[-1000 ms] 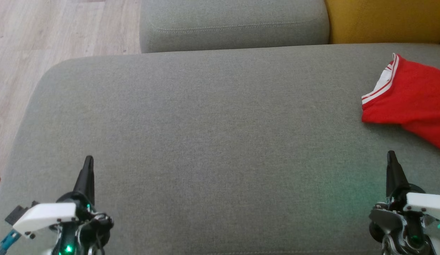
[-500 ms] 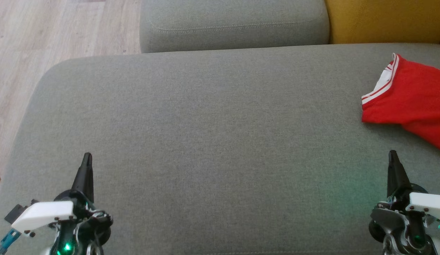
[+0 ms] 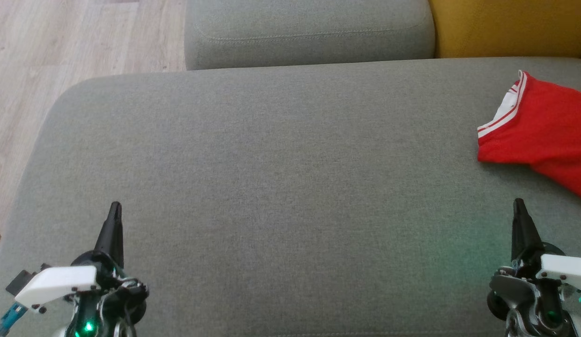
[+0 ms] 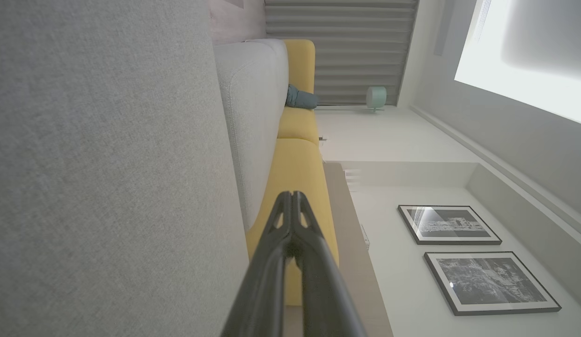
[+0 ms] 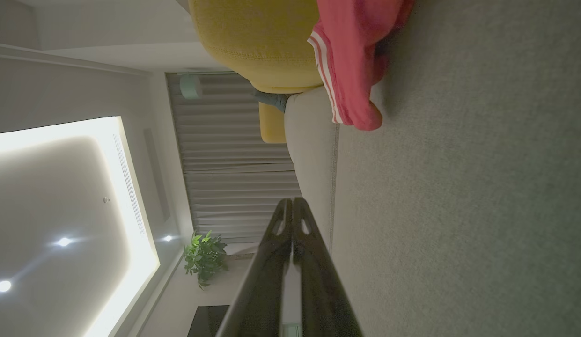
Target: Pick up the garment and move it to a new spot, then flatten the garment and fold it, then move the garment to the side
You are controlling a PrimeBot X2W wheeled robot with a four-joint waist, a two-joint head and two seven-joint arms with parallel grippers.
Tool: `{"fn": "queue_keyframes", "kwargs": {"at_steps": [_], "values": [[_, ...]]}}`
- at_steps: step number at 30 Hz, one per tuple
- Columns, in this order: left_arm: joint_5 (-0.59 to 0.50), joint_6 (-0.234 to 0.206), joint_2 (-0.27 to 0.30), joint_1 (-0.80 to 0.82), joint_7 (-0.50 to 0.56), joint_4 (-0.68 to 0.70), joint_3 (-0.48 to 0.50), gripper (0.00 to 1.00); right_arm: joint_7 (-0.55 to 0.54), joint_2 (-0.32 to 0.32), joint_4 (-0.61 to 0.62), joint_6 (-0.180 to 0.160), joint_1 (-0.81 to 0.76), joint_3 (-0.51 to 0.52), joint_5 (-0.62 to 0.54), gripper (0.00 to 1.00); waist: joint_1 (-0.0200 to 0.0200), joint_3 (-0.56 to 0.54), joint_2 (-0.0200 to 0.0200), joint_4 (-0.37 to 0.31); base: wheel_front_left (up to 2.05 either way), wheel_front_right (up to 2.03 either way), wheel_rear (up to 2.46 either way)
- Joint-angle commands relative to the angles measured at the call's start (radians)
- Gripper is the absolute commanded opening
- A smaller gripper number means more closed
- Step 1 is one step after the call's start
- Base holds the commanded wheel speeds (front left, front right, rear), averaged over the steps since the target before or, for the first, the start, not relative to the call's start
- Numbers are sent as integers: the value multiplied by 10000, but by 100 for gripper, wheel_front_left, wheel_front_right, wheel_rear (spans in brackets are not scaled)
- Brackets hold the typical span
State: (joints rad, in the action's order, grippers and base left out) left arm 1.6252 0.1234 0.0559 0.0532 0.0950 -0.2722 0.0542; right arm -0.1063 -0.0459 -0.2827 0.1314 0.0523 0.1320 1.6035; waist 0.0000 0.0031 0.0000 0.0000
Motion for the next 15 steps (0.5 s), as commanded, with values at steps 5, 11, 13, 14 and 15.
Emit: {"fn": "queue_keyframes", "kwargs": {"at_steps": [5,11,13,14,15], "values": [[-27,73,67,534,48,276,429,0,-53,-64,381,-7,554,-202,67,0,0,0,0,0,0,0,0],[-38,73,57,535,59,275,442,0,-55,-63,381,-7,554,-199,65,0,0,0,0,0,0,0,0],[-42,73,54,536,62,275,447,0,-56,-62,381,-7,555,-198,64,0,0,0,0,0,0,0,0],[-44,73,53,536,64,275,449,0,-56,-62,381,-7,555,-198,64,0,0,0,0,0,0,0,0],[-46,73,51,536,66,275,451,0,-56,-61,381,-7,555,-197,63,0,0,0,0,0,0,0,0]]}}
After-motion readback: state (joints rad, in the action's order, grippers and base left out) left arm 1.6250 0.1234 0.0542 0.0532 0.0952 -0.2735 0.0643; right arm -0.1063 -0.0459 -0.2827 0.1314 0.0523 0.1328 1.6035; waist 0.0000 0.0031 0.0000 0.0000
